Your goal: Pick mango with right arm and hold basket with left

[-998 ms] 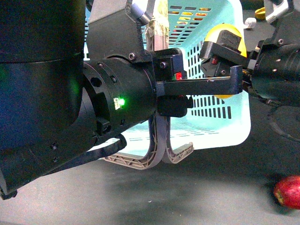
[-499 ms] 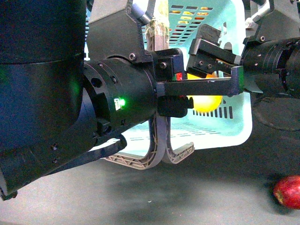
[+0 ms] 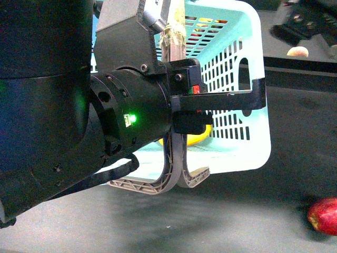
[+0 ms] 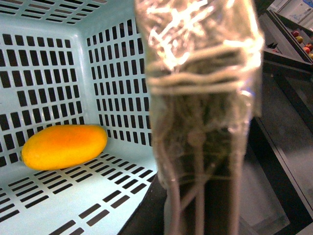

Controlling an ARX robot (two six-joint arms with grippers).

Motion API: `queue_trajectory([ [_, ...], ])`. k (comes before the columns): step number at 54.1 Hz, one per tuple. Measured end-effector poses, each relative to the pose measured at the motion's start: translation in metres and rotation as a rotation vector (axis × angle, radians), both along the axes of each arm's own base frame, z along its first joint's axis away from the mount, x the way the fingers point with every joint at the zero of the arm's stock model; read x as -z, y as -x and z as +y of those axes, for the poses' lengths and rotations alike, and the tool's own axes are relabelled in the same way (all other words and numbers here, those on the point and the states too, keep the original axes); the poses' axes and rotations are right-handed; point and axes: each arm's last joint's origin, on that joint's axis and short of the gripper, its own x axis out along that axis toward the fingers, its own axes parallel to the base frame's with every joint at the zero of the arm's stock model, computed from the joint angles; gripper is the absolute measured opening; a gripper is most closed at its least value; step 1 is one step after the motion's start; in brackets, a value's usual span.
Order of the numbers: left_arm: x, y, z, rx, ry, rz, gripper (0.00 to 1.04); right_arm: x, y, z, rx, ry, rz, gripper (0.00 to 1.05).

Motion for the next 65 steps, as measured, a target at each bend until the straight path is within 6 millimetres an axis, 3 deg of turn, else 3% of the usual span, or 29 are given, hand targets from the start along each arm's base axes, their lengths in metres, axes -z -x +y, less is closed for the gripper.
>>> queue_trajectory([
  [9,0.000,0.000,0.000,0.006,-0.005,-0.003,0.05,-0.013,0.059,-0.020,0.118,0.100,-0.039,0.96],
  [21,0.000,0.000,0.000,0.011,-0.003,-0.002,0.05,-0.020,0.110,-0.025,0.118,0.164,-0.080,0.96],
  [34,0.000,0.000,0.000,0.005,-0.005,-0.003,0.05,-0.022,0.113,-0.025,0.105,0.166,-0.103,0.96],
  [41,0.000,0.000,0.000,0.007,-0.004,-0.003,0.05,-0.012,0.119,-0.040,0.034,0.274,-0.359,0.66],
  [65,0.000,0.000,0.000,0.008,-0.004,-0.003,0.05,0.000,0.131,-0.066,0.025,0.379,-0.378,0.01],
])
